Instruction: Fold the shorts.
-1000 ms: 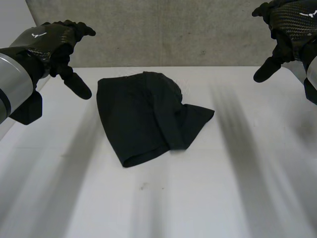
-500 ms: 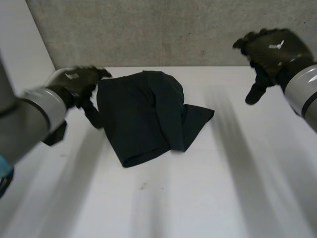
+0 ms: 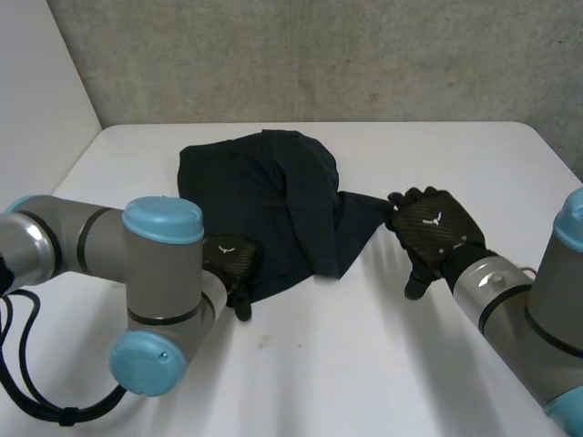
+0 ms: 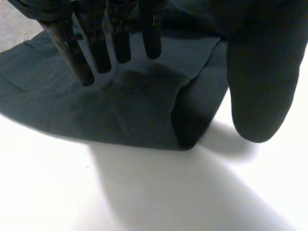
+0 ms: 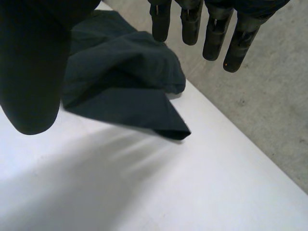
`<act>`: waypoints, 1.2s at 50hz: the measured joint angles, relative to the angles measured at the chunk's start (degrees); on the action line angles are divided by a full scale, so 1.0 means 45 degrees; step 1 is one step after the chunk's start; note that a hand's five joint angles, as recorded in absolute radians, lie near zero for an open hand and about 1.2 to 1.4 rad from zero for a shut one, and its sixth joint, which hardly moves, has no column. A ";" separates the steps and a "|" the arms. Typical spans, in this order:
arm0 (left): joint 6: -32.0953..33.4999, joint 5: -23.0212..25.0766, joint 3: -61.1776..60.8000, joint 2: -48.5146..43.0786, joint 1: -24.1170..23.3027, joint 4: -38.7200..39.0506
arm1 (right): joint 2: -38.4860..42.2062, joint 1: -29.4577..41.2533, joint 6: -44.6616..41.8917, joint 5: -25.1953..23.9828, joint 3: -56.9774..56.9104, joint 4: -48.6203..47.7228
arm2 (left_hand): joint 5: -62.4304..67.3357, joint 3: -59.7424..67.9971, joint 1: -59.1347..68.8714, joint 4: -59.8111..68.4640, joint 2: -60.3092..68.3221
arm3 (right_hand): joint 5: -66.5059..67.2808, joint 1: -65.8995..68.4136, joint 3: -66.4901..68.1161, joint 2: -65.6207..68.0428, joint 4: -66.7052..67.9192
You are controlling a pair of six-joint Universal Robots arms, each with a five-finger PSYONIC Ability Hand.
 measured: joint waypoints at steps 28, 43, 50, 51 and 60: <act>0.1760 -0.1991 0.0569 0.0128 0.1281 0.0858 | 0.0131 -0.0037 -0.0126 0.0105 0.0151 -0.0034 | 1.0359 1.0952 1.0407 1.1140 1.1033 | -0.0001 -0.0002 0.0000 0.0000 0.0000; 0.6481 -0.1930 0.1971 0.0928 0.5158 0.2747 | 0.0132 0.0092 -0.0143 0.0067 0.0146 -0.0031 | 1.0359 1.0960 1.0407 1.1142 1.1054 | 0.0000 -0.0002 0.0000 0.0000 0.0000; 0.7106 -0.1971 0.3568 -0.0056 0.5264 0.3730 | 0.0189 0.0165 -0.0155 0.0084 0.0150 -0.0031 | 0.5394 0.5495 0.4761 0.5420 0.5435 | 0.0000 0.0000 0.0000 0.0000 0.0000; 0.7051 -0.1970 0.3624 -0.0101 0.5202 0.3757 | 0.0196 0.0166 -0.0155 0.0085 0.0150 -0.0031 | 0.5394 0.5495 0.4761 0.5420 0.5435 | 0.0000 -0.0002 0.0000 0.0000 0.0000; 0.4508 -0.1866 0.2725 0.0269 0.3300 0.2693 | 0.0253 0.0124 -0.0156 0.0102 0.0159 -0.0026 | 0.0547 0.0769 0.0907 0.0622 0.0709 | -0.0001 0.0000 0.0000 0.0000 0.0000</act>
